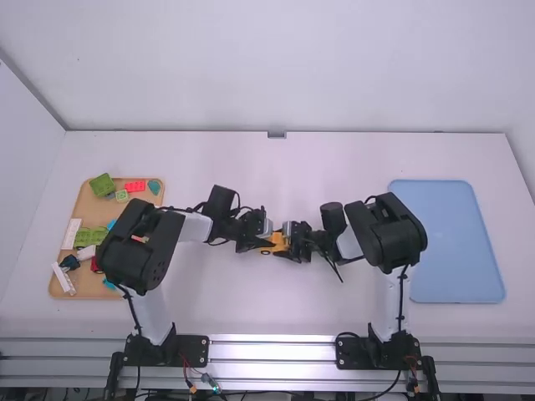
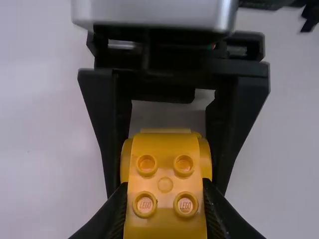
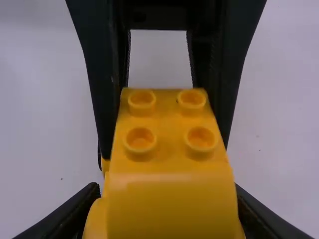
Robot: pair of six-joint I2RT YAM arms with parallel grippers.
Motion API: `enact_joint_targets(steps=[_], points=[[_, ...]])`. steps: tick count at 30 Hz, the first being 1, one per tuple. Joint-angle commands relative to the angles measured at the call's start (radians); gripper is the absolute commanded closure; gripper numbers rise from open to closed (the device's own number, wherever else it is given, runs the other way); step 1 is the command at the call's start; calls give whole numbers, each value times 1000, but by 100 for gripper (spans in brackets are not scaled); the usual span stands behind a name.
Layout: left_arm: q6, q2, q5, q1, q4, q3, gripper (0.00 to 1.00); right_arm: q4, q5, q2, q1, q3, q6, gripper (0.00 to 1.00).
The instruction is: Assemble lego blocks to make yellow taxi
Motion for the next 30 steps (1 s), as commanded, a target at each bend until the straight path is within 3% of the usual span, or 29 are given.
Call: enact_joint_targets(steps=[1, 7, 16, 18, 19, 21, 25, 28, 30], points=[[-27, 87, -228, -85, -34, -63, 99, -22, 80, 23, 18, 1, -23, 54], [-78, 87, -310, -119, -31, -63, 99, -21, 80, 23, 18, 1, -22, 53], [-80, 86, -221, -111, 11, -63, 98, -22, 80, 23, 18, -1, -22, 53], [-95, 86, -223, -113, 22, -64, 96, -23, 80, 23, 18, 0, -22, 53], [-96, 83, -222, -113, 26, -64, 88, -23, 80, 23, 18, 0, -22, 53], [-97, 68, -222, -106, 20, -64, 83, -23, 80, 23, 18, -1, -22, 53], [-96, 42, -215, -104, 10, -64, 83, -24, 80, 23, 18, -1, -23, 53], [-96, 14, -215, -109, 2, -64, 73, -24, 80, 23, 18, -1, -22, 53], [-96, 6, -214, -109, 3, -64, 73, -24, 80, 23, 18, -1, -23, 53]])
